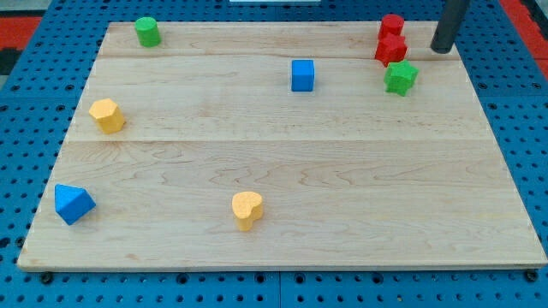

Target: Push the green circle into the blue cube

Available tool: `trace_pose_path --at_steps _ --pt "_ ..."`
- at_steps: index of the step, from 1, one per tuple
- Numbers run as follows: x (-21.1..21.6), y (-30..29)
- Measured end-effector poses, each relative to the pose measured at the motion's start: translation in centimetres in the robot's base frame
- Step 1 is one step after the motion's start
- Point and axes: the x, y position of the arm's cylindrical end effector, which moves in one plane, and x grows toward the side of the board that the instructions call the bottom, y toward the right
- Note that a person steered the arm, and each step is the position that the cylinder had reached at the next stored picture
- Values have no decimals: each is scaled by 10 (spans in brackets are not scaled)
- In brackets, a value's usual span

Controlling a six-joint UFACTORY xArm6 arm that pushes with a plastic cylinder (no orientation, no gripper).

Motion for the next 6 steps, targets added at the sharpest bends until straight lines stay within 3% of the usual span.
trace_pose_path --at_steps 1,2,3,4,6 --pt "-53 33" --pt "-55 27" --pt "24 59" --pt "66 67" --pt "162 -64"
